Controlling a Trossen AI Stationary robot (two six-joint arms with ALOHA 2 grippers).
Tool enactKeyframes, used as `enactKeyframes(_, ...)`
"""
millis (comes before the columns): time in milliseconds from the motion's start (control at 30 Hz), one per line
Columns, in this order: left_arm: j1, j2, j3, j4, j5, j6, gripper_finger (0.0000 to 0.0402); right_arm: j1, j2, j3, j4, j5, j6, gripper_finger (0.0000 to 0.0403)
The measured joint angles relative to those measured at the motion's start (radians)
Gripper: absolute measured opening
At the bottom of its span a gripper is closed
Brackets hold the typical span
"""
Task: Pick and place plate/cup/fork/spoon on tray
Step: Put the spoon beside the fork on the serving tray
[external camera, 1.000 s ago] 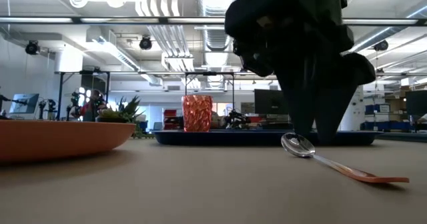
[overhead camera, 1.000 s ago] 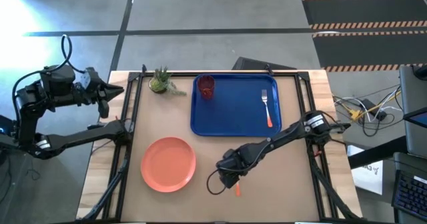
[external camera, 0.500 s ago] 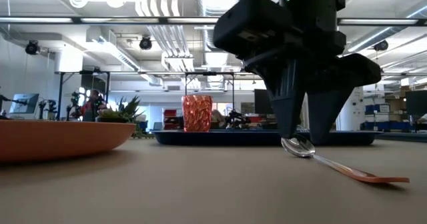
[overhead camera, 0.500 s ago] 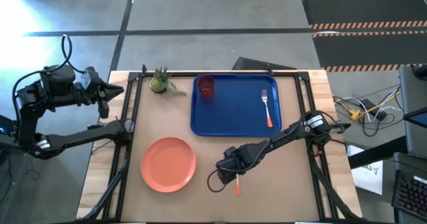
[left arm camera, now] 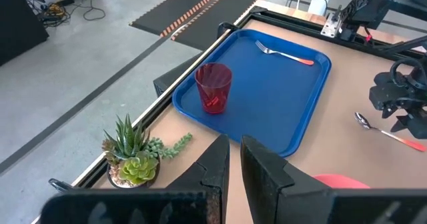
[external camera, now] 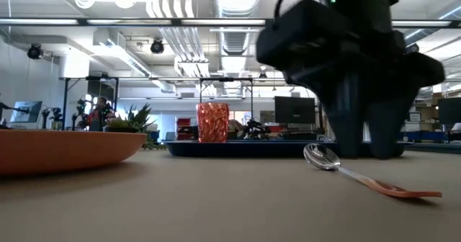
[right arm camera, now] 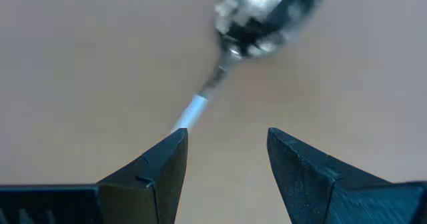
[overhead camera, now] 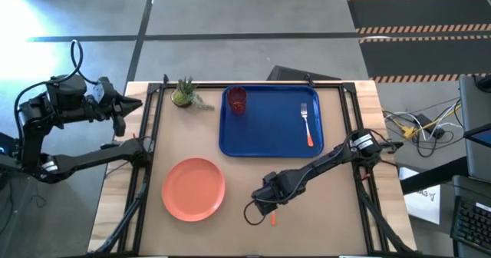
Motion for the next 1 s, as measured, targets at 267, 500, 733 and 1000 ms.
enactKeyframes(267, 0.000, 0.000, 0.000, 0.000, 0.000, 0.000, 0.0019, 0.005, 0.000, -0.019, 0.010, -0.017, 0.013, 0.0196)
enactKeyframes(500, 0.000, 0.000, 0.000, 0.000, 0.001, 0.000, 0.0019, 0.005, 0.000, -0.019, 0.011, -0.017, 0.027, 0.0196)
enactKeyframes(733, 0.000, 0.000, 0.000, 0.000, 0.002, 0.000, 0.0019, 0.005, 0.000, -0.024, 0.016, -0.016, 0.054, 0.0196)
enactKeyframes(1000, 0.000, 0.000, 0.000, 0.000, 0.005, 0.000, 0.0019, 0.004, 0.000, -0.026, 0.057, 0.018, 0.081, 0.0196)
